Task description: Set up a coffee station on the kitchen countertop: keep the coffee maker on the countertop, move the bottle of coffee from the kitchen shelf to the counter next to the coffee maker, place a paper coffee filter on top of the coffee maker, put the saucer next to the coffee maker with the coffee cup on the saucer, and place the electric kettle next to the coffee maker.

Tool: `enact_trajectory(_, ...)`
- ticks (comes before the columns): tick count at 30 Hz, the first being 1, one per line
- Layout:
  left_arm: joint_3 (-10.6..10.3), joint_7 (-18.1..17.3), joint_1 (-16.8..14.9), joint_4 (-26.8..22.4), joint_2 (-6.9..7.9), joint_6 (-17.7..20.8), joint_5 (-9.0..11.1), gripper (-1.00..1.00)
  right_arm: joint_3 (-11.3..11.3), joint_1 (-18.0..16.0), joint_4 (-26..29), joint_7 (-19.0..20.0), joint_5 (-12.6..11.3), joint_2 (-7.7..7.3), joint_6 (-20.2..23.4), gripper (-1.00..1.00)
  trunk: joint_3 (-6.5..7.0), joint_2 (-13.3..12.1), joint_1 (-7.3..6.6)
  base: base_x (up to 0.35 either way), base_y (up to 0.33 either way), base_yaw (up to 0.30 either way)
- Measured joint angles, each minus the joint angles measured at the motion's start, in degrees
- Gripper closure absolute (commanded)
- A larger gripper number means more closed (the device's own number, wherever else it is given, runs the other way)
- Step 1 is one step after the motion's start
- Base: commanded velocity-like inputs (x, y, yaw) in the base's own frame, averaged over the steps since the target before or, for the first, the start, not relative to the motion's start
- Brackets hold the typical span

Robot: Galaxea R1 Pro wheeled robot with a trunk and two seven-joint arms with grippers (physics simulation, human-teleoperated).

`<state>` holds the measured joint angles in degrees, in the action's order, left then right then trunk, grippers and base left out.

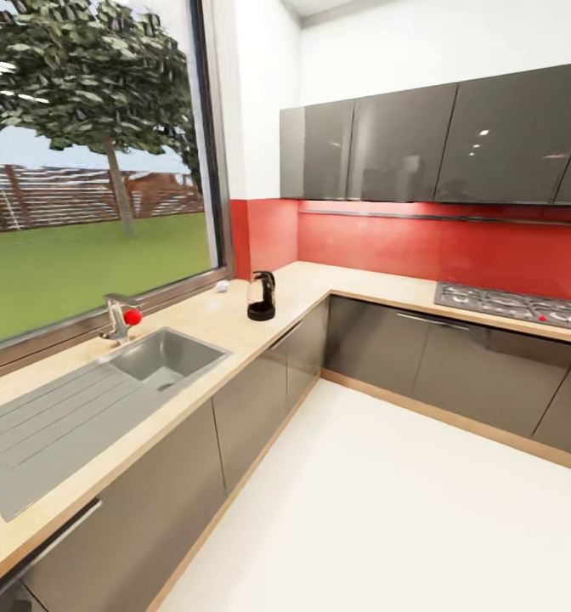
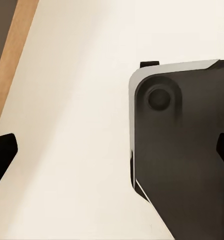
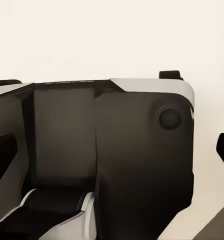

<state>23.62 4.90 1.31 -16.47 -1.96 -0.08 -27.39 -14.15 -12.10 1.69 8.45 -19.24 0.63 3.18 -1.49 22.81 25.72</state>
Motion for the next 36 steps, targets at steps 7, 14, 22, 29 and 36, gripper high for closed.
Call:
enact_trajectory(7,0.0,0.0,0.0,0.0,0.0,0.0,0.0,-1.0,-0.1,0.0,0.0,-0.1,0.1,-0.01,-2.1,-1.0,0.0,0.0,0.0,0.289,-0.19,-0.002)
enact_trajectory(14,0.1,0.0,0.0,0.0,0.07,0.0,0.0,-1.0,0.1,0.0,0.0,-0.1,-0.1,0.01,-2.3,-1.0,0.0,0.0,0.0,0.29,-0.188,0.0)
enact_trajectory(22,0.2,0.0,0.0,0.0,0.09,0.0,0.0,-1.0,0.2,0.0,0.1,-0.1,-0.2,0.08,-2.2,-1.0,0.0,0.0,0.0,0.294,-0.177,0.0)
enact_trajectory(29,0.2,0.0,0.0,0.0,0.07,0.0,0.0,-1.0,0.2,0.0,0.1,-0.1,-0.2,0.08,-2.2,-1.0,0.0,0.0,0.0,0.3,-0.167,0.0)
enact_trajectory(36,0.2,0.0,0.0,0.0,0.05,0.0,0.0,-1.0,0.2,0.0,0.0,-0.1,-0.2,0.06,-2.2,-1.0,0.0,0.0,0.0,0.301,-0.166,0.0)
